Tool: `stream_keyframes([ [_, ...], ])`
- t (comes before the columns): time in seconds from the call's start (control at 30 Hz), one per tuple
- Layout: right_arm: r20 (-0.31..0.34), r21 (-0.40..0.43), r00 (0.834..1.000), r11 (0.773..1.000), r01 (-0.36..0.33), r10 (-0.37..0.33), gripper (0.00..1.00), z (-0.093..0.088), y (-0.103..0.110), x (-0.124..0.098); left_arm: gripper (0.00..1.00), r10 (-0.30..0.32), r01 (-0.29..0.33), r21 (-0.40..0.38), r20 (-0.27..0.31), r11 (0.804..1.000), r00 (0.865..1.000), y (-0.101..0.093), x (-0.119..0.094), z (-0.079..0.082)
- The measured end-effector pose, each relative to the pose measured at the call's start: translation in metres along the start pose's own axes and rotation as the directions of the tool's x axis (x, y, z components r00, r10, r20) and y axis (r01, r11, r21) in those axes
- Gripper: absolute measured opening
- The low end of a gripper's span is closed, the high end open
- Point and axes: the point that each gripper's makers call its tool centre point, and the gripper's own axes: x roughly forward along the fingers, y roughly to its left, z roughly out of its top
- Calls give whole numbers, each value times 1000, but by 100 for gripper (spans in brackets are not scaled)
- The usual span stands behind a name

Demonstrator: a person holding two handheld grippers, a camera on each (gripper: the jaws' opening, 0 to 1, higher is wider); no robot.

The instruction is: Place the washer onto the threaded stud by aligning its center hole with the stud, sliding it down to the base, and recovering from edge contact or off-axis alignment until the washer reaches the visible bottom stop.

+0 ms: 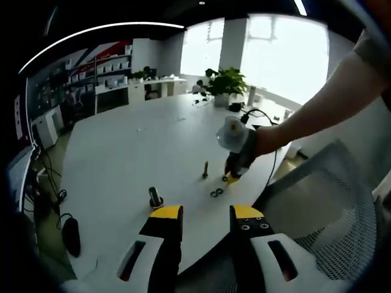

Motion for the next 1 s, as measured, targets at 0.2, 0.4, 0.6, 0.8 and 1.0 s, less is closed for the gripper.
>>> stream_keyframes([
  [0.2,-10,-9,1000,1000,-12,11,20,3,2,2,28,2,-2,-3,-2,1000,1000,1,0,0],
  [0.4,-27,-45,1000,999,-7,6,15,3,0,3,28,7,-7,-3,2,1000,1000,2,-1,0],
  [0.6,-45,-84,999,996,-3,-1,15,4,1,4,28,5,-5,-5,0,1000,1000,1,0,0],
  [0.8,-104,-93,995,996,-3,-7,15,3,1,5,28,4,-4,-4,-3,1000,1000,1,0,0],
  [1.0,-164,-122,986,992,1,-21,16,4,2,6,28,7,-7,-6,-5,1000,1000,1,0,-1],
])
